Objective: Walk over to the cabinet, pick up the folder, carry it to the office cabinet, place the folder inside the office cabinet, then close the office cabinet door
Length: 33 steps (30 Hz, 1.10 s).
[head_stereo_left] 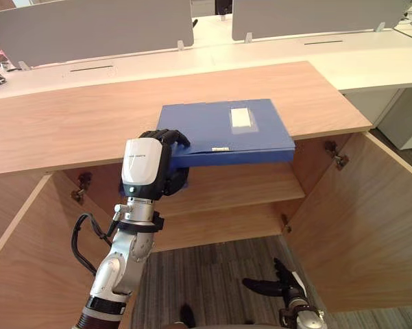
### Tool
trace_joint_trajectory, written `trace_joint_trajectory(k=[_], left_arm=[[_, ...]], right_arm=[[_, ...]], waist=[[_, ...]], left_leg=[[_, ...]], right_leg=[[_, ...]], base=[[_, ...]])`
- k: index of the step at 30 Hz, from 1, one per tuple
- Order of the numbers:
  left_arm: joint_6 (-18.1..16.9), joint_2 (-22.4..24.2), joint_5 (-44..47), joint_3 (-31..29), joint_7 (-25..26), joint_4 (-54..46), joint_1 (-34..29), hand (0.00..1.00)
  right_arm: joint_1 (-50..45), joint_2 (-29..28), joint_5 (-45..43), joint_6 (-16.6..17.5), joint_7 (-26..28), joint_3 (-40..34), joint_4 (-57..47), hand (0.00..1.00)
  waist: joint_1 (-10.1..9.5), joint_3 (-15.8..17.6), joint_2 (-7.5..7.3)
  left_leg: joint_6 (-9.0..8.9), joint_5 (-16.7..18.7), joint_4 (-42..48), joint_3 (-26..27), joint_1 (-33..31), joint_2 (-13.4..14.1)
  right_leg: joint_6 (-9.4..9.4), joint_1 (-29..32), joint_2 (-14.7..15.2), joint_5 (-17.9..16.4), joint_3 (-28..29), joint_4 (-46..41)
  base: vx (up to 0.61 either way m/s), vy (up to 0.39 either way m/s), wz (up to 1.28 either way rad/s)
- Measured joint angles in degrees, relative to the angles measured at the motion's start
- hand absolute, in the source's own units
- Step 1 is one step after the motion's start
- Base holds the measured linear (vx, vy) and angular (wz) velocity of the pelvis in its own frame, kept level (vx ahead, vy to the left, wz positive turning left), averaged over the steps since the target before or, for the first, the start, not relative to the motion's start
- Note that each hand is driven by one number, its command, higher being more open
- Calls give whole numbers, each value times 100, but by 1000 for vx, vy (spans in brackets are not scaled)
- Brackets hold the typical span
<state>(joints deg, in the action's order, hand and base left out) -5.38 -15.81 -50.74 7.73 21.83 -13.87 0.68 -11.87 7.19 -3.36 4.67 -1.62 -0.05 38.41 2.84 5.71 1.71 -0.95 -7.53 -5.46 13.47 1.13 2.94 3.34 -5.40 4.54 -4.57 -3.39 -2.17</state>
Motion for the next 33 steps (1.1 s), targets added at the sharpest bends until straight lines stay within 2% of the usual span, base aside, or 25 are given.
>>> trace_joint_trajectory(k=[2, 6, 10, 15, 16, 20, 24, 27, 33], left_arm=[[-57, 284, 496, -53, -39, -683, -378, 0], [-425, 802, 1906, -47, -77, -1810, -1047, 0], [-585, 939, 3102, -84, -104, -2331, -1497, 0], [-723, 1043, 4823, -549, -362, -2802, -2007, 0], [-751, 1052, 5461, -651, -567, -2891, -2096, 0], [-774, 1061, 6691, -744, -1044, -2918, -2235, 0], [-672, 1022, 7978, -675, -1876, -2917, -2466, 0], [-510, 965, 8772, -264, -2387, -2876, -2591, 0], [-235, 638, 9536, 384, -3115, -2481, -2753, 0]], right_arm=[[-66, -146, -233, -1, -67, -201, -428, 100], [-229, -460, -837, 57, -187, -397, -1740, 100], [-234, -679, -1234, 252, -302, -458, -2888, 100], [-215, -823, -1353, 493, -386, -495, -4328, 100], [-202, -823, -1509, 521, -384, -527, -4657, 100], [-72, -811, -1774, 568, -373, -632, -5202, 100], [129, -715, -2203, 658, -233, -675, -5645, 100], [398, -497, -2466, 690, -113, -620, -5727, 100], [971, 20, -2776, 691, 143, -349, -5633, 100]], waist=[[23, 0, -3], [18, -3, -5], [-21, -2, -7], [-55, -8, -25], [-74, -12, -38], [-80, -22, -55], [-75, -30, -66], [-75, -36, -74], [-119, -60, -67]], left_leg=[[3, -2, 2, 15, -52, 5], [7, -5, 1, 13, -54, 10], [7, -4, 0, 8, -60, 12], [19, -13, 3, -22, -102, 0], [22, -15, 4, -35, -109, -5], [23, -16, 4, -46, -114, -15], [29, -19, 2, -60, -121, -19], [47, -32, 1, -110, -139, -27], [60, -57, 1, -148, -156, -33]], right_leg=[[4, 62, -11, 27, 21, -2], [5, 74, -17, 34, 19, -23], [3, 83, -19, 45, 8, -24], [11, 104, -8, 57, -27, -14], [12, 103, -5, 58, -35, -12], [15, 99, 4, 60, -50, -13], [17, 99, 8, 61, -66, -14], [19, 98, 11, 61, -114, -19], [35, 99, 12, 71, -143, -24]], base=[[-5, -6, -4], [-8, 1, 0], [-8, 1, 0], [7, 3, 2], [23, 6, 5], [5, 1, 1], [-1, 1, 1], [-8, 6, 7], [-5, 4, 3]])
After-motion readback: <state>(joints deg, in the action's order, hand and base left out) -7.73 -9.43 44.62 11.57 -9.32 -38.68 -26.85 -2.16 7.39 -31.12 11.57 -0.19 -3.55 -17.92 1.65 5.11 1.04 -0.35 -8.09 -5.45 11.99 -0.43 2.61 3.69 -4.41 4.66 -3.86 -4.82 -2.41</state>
